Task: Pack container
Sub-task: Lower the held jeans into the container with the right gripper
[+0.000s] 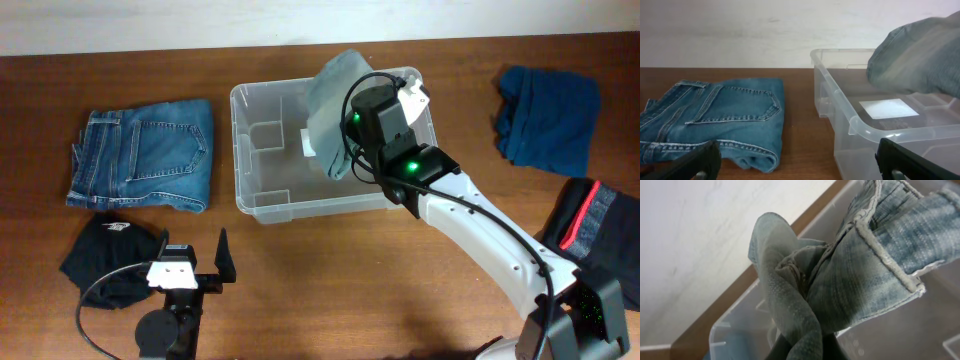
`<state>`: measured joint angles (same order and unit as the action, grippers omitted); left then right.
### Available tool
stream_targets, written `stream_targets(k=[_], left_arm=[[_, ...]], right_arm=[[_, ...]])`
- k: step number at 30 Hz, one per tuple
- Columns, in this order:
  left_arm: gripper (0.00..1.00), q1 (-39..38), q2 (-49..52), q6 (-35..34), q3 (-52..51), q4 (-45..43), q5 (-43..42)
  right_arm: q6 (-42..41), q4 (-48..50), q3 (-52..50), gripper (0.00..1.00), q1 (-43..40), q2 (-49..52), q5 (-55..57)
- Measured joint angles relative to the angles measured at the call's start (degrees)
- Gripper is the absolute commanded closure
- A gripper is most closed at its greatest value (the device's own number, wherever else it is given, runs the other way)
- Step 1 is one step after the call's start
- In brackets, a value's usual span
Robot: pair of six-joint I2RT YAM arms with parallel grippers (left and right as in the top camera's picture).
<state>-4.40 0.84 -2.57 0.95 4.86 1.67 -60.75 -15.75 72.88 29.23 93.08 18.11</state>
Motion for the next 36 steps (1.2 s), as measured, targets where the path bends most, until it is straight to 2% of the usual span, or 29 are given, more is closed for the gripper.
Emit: stream_targets(k=[19, 20, 22, 25, 28, 30, 36], left_arm=[[0.01, 0.00, 0.00, 0.00, 0.00, 0.00, 0.00], [0.01, 0.00, 0.00, 0.00, 0.00, 0.00, 0.02], [0.01, 0.00, 0.00, 0.00, 0.00, 0.00, 0.00], [0.01, 0.00, 0.00, 0.00, 0.00, -0.02, 0.00], [0.01, 0.00, 0.00, 0.00, 0.00, 0.00, 0.00], [0.01, 0.00, 0.00, 0.00, 0.00, 0.00, 0.00], [0.01, 0.00, 0.00, 0.00, 0.00, 0.00, 0.00]], right_arm=[[1.40, 0.50, -5.40, 0.95, 0.00, 1.92, -1.49], [1.64, 0.13, -5.40, 0.84, 0.00, 1.92, -1.49], [2.03, -1.66, -5.40, 0.69, 0.00, 1.92, -1.42], [2.67, -4.74, -5.40, 0.41, -0.04, 1.92, -1.40], [2.93, -5.75, -5.40, 0.32, -0.04, 1.92, -1.46], [3.41, -5.95, -5.40, 0.30, -0.04, 1.92, -1.46], [6.21, -7.08, -5.40, 0.29, -0.04, 1.92, -1.46]])
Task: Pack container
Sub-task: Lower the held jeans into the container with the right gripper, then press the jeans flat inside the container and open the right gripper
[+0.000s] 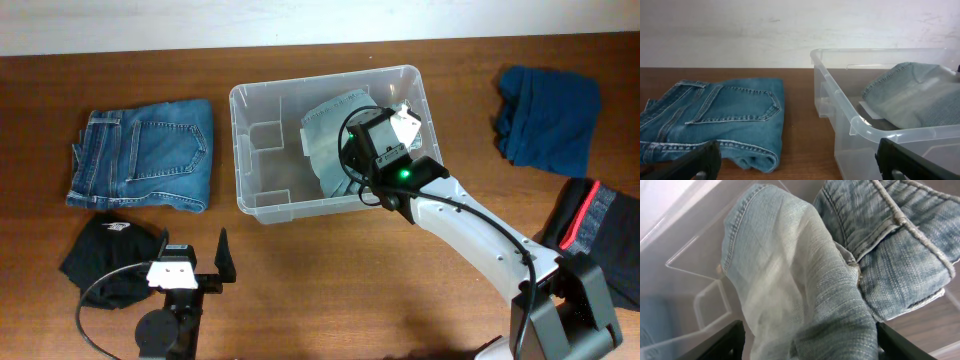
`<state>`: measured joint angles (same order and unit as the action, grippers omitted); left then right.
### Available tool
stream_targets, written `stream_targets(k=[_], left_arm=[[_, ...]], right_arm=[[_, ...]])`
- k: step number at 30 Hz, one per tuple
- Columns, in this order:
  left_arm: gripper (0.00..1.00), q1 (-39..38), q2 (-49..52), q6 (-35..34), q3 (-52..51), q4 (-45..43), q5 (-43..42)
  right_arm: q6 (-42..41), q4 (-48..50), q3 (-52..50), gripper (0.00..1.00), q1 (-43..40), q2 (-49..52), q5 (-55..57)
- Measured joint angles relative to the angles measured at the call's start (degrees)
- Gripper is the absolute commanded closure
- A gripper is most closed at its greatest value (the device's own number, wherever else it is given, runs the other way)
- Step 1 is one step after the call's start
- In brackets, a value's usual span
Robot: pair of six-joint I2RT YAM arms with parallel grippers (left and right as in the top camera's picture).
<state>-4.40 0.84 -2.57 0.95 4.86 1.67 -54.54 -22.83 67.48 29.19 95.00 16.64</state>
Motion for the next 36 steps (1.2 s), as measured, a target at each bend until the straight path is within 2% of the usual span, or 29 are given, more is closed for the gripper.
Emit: stream_targets(k=[7, 13, 15, 16, 20, 26, 30, 36], left_arm=[[0.01, 0.00, 0.00, 0.00, 0.00, 0.00, 0.02], [0.00, 0.00, 0.00, 0.00, 0.00, 0.00, 0.00], [0.00, 0.00, 0.00, 0.00, 0.00, 0.00, 0.00], [0.01, 0.00, 0.00, 0.00, 0.00, 0.00, 0.00], [0.01, 0.00, 0.00, 0.00, 0.00, 0.00, 0.00], [0.01, 0.00, 0.00, 0.00, 0.00, 0.00, 0.00], [0.01, 0.00, 0.00, 0.00, 0.00, 0.00, 0.00], [0.01, 0.00, 0.00, 0.00, 0.00, 0.00, 0.00]], right_arm=[[9.25, -3.08, 0.00, 0.28, 0.00, -1.20, 0.72], [18.47, -4.74, 0.00, 0.30, 0.00, -7.41, 2.08], [20.59, -5.49, 0.00, 0.38, 0.00, -9.11, 2.23], [21.94, -5.57, 0.00, 0.62, 0.00, -9.79, 2.23], [28.55, -5.73, 0.00, 0.96, 0.00, -10.47, 1.90], [35.26, -5.73, 0.00, 0.96, 0.00, -10.45, -0.28], [36.81, -6.14, 0.00, 0.96, 0.00, -10.40, -3.04], [37.88, -17.00, 5.97, 0.96, -0.90, -8.57, -5.79]])
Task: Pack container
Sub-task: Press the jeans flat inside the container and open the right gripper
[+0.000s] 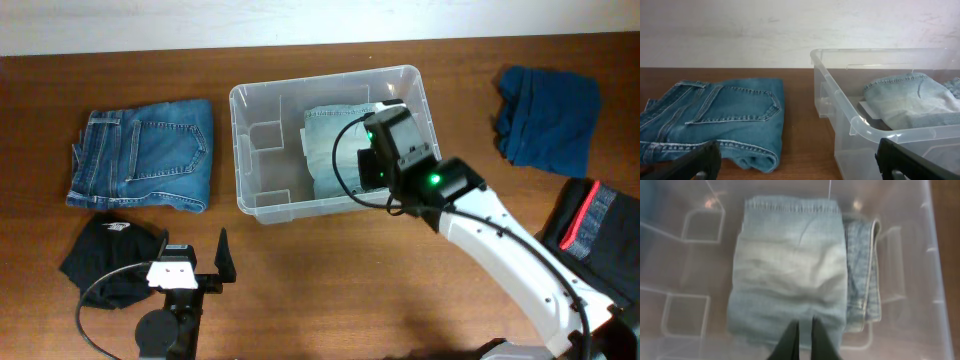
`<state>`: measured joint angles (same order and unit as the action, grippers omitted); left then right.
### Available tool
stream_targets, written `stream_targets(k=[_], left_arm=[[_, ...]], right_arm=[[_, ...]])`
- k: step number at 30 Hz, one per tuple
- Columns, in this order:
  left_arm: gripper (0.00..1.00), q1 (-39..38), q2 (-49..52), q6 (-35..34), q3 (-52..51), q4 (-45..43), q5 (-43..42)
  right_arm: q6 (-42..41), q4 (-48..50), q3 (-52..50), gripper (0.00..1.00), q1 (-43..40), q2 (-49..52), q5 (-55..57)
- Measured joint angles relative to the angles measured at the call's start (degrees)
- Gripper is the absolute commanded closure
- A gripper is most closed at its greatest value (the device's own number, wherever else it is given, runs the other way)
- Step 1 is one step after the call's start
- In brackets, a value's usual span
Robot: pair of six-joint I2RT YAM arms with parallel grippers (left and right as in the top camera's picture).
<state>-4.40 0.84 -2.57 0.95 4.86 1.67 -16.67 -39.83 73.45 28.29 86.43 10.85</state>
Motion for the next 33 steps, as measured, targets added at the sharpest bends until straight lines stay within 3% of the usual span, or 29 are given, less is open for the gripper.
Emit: stream_targets(k=[6, 11, 28, 33], left_arm=[[0.01, 0.00, 0.00, 0.00, 0.00, 0.00, 0.00], [0.01, 0.00, 0.00, 0.00, 0.00, 0.00, 0.00], [0.01, 0.00, 0.00, 0.00, 0.00, 0.00, 0.00], [0.01, 0.00, 0.00, 0.00, 0.00, 0.00, 0.00]], right_arm=[[1.70, -12.26, 14.19, 0.96, -5.73, 5.97, -5.79], [3.04, -15.13, 20.81, 0.96, -8.68, 12.48, -9.55], [3.80, -15.28, 21.64, 0.96, -9.16, 35.58, -12.48], [3.82, -15.54, 22.69, 0.96, -9.16, 37.53, -12.70]])
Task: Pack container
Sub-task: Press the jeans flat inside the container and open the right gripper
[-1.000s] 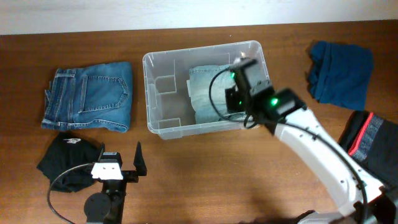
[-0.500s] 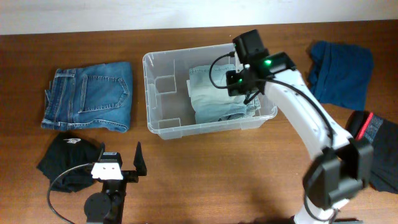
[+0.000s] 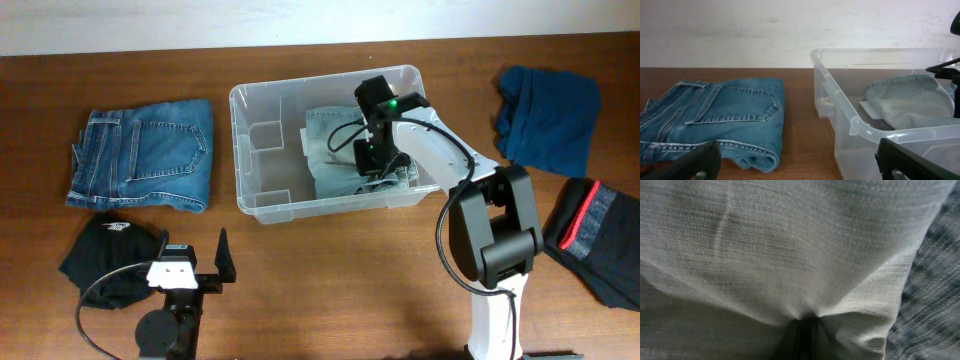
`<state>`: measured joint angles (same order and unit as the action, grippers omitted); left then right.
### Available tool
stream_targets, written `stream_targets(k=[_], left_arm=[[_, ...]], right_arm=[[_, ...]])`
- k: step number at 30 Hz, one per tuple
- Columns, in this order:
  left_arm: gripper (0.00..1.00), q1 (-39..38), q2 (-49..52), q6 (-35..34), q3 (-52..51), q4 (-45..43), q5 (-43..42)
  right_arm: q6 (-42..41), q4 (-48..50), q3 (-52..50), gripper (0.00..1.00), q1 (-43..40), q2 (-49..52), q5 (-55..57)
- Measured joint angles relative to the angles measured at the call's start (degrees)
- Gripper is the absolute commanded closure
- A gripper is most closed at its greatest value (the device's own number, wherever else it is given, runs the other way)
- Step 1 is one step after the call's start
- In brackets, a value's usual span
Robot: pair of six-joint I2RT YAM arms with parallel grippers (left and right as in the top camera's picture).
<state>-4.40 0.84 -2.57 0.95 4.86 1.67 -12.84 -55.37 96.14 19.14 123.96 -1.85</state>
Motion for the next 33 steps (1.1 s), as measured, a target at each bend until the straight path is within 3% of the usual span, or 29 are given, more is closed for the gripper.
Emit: stream_targets(k=[5, 17, 25, 33], left_arm=[[0.00, 0.00, 0.00, 0.00, 0.00, 0.00, 0.00], [0.01, 0.00, 0.00, 0.00, 0.00, 0.00, 0.00], [0.01, 0.00, 0.00, 0.00, 0.00, 0.00, 0.00], [0.01, 0.00, 0.00, 0.00, 0.00, 0.00, 0.00]], right_arm=[[-0.07, -1.64, 1.33, 0.96, 0.00, 0.02, 0.00], [0.00, -16.83, 15.47, 0.96, 0.00, -2.05, 0.02], [2.84, -17.62, 13.22, 0.96, 0.09, -2.21, -5.60], [3.89, -12.11, 4.52, 0.96, 0.37, -2.19, -7.74]])
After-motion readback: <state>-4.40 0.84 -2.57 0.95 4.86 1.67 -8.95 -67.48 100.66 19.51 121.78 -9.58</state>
